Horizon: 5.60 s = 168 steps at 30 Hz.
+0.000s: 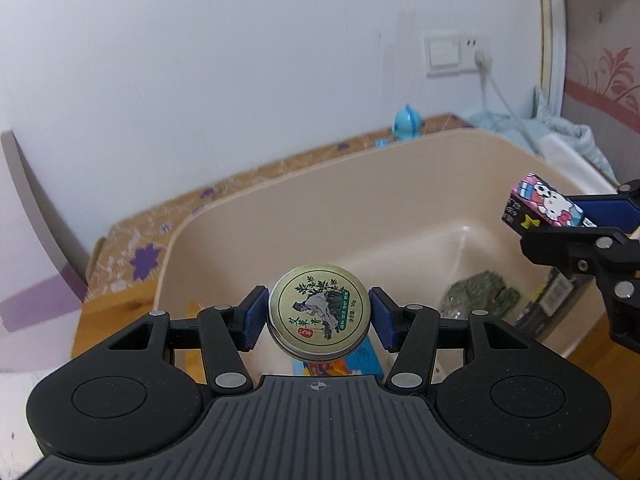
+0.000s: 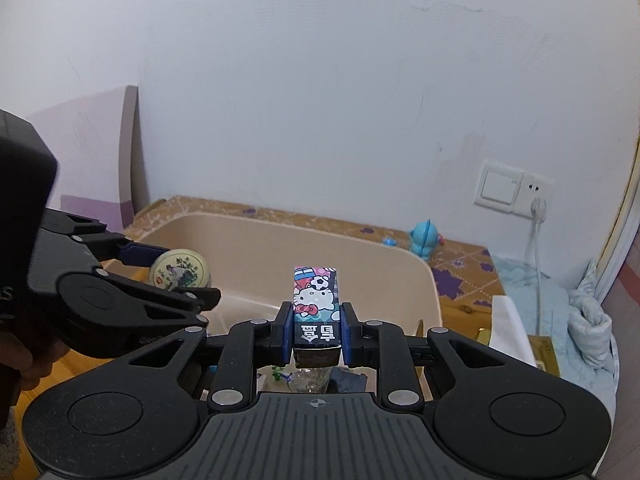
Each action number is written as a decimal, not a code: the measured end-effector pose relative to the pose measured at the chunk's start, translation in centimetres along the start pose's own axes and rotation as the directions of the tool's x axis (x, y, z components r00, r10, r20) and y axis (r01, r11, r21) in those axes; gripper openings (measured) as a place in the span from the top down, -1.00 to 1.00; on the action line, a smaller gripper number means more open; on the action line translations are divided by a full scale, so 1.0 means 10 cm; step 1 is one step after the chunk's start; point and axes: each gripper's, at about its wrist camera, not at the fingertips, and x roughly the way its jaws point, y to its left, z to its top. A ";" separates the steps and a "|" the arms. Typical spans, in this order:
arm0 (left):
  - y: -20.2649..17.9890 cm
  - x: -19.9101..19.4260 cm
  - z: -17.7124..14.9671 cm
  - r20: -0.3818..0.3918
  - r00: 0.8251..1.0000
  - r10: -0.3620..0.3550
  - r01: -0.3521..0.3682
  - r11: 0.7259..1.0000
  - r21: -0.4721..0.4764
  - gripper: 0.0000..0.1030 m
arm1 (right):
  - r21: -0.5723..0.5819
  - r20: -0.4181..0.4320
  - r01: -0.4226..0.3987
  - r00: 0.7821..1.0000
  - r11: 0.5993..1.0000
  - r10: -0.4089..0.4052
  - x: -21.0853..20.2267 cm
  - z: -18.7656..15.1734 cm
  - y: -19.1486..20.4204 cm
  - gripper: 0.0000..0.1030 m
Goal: Organize objects
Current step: 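Open both tools to drop the tin and cartoon box into the bin, then move the left tool to the blue patterned box while the right approaches the scrunchie, then grasp the blue patterned box with the left tool while the right grasps the scrunchie, then carry the patterned box and green scrunchie over the bin with both tools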
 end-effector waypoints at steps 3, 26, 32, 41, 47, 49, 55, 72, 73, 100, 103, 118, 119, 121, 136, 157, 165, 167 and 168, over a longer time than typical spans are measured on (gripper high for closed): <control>0.01 0.11 -0.01 -0.036 0.999 -0.019 0.019 1.000 -0.016 -0.09 | 0.001 -0.039 -0.005 0.999 1.000 0.005 0.12 -0.02 -0.01 0.57; 0.08 -0.30 -0.06 0.034 0.999 -0.011 0.013 0.999 -0.044 -0.57 | -0.067 -0.041 0.017 0.999 0.998 -0.020 0.01 -0.02 0.10 0.02; 0.14 -0.50 -0.14 0.063 0.998 0.031 -0.028 0.998 -0.047 -0.67 | -0.037 -0.003 0.026 1.000 0.999 -0.026 -0.20 -0.02 0.11 -0.45; 0.20 -0.75 -0.28 0.079 0.997 0.023 -0.020 0.999 -0.045 -0.70 | -0.013 0.008 0.015 1.000 1.000 -0.015 -0.44 -0.16 0.14 -0.85; 0.22 -0.90 -0.44 0.088 0.996 0.025 -0.022 0.999 -0.041 -0.72 | -0.039 0.008 0.014 1.000 0.999 -0.014 -0.58 -0.25 0.19 -0.94; 0.23 -0.93 -0.49 0.083 0.996 0.021 -0.018 0.999 -0.041 -0.72 | -0.046 0.006 0.013 1.000 0.999 -0.013 -0.63 -0.29 0.20 -0.99; 0.26 -0.96 -0.69 0.058 0.998 -0.007 0.010 0.999 -0.050 -0.72 | -0.031 -0.040 0.008 0.999 0.999 -0.009 -0.63 -0.44 0.20 -1.00; 0.14 -0.61 -1.16 -0.059 0.994 -0.094 0.094 0.995 -0.014 -0.72 | -0.061 -0.197 -0.014 0.980 0.998 0.002 -0.32 -0.93 0.26 -1.00; 0.13 -0.58 -1.18 -0.065 0.993 -0.096 0.095 0.995 -0.013 -0.72 | -0.060 -0.207 -0.017 0.978 0.998 0.004 -0.30 -0.96 0.26 -1.00; 0.13 -0.11 -1.36 -0.068 0.968 -0.240 0.239 0.971 -0.029 -0.74 | -0.101 -0.258 -0.050 0.966 0.994 0.023 0.24 -1.21 0.40 -1.00; 0.14 -0.10 -1.36 -0.066 0.966 -0.248 0.246 0.969 -0.037 -0.73 | -0.098 -0.253 -0.045 0.967 0.994 0.019 0.25 -1.22 0.40 -1.00; -0.06 -0.12 -1.24 -0.072 0.959 -0.276 0.277 0.961 0.009 0.06 | -0.073 -0.223 -0.085 0.972 0.994 0.067 0.17 -1.19 0.43 -0.06; -0.06 -0.12 -1.24 -0.075 0.959 -0.273 0.275 0.962 0.005 0.06 | -0.068 -0.224 -0.092 0.972 0.993 0.074 0.17 -1.19 0.44 0.04; -0.06 -0.12 -1.24 -0.083 0.961 -0.265 0.266 0.964 -0.004 0.07 | -0.071 -0.226 -0.095 0.971 0.993 0.077 0.16 -1.20 0.43 0.32; 0.06 -0.30 -1.32 -0.119 0.973 -0.199 0.192 0.979 -0.063 0.08 | -0.015 -0.235 -0.072 0.970 0.997 0.067 -0.08 -1.28 0.35 0.66; 0.47 -0.86 -1.30 -0.026 0.987 -0.160 0.157 0.984 -0.087 0.08 | -0.011 -0.095 -0.029 0.995 1.000 0.028 -0.69 -1.11 0.31 0.67; 0.59 -1.03 -1.08 0.042 0.989 -0.139 0.143 0.983 -0.111 0.08 | -0.011 -0.019 0.012 1.000 1.000 -0.013 -0.87 -0.97 0.23 0.67; 0.61 -1.06 -1.02 0.059 0.990 -0.129 0.135 0.985 -0.111 0.08 | -0.006 0.002 0.025 1.000 1.000 -0.025 -0.90 -0.91 0.19 0.67; 0.63 -1.07 -0.98 0.068 0.990 -0.124 0.131 0.985 -0.111 0.08 | -0.006 0.010 0.033 0.999 0.999 -0.033 -0.91 -0.89 0.17 0.67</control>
